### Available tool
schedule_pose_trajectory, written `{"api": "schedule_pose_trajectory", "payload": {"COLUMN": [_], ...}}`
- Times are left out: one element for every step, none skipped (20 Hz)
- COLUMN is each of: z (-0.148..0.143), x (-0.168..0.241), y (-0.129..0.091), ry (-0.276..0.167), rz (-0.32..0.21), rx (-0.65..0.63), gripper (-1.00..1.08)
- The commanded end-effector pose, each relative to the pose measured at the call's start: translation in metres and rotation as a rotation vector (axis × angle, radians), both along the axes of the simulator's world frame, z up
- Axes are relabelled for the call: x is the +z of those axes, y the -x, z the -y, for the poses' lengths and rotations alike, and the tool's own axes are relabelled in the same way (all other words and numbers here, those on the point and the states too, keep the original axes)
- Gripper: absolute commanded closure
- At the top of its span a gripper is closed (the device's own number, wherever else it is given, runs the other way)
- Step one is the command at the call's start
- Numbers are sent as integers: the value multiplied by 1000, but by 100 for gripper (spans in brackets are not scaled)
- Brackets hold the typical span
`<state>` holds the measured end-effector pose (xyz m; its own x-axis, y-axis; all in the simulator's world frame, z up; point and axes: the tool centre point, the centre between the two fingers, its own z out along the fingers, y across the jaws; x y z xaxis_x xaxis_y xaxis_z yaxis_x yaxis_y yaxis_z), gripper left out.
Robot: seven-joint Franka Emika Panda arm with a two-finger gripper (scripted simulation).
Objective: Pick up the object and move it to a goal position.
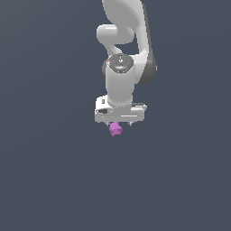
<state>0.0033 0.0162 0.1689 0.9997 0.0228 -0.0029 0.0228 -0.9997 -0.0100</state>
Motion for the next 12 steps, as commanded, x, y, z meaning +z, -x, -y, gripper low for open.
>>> {"api": "schedule_pose_trajectory", "payload": {"z": [0, 0, 2, 5, 9, 13, 18, 22, 26, 28, 29, 29], "x": [0, 0, 0, 1, 1, 2, 3, 3, 4, 5, 5, 6], "y": [0, 0, 0, 0, -1, -1, -1, -2, -2, -2, -3, -3], "ry": [0, 0, 0, 0, 0, 0, -1, -1, -1, -1, -1, -1], "rz": [0, 0, 0, 1, 1, 2, 3, 4, 4, 5, 5, 5], "rx": [0, 0, -2, -4, -7, -12, -17, -21, -25, -29, -32, -32], "gripper": [-92, -92, -92, -92, -92, -92, -92, -92, -92, -92, -92, -92]}}
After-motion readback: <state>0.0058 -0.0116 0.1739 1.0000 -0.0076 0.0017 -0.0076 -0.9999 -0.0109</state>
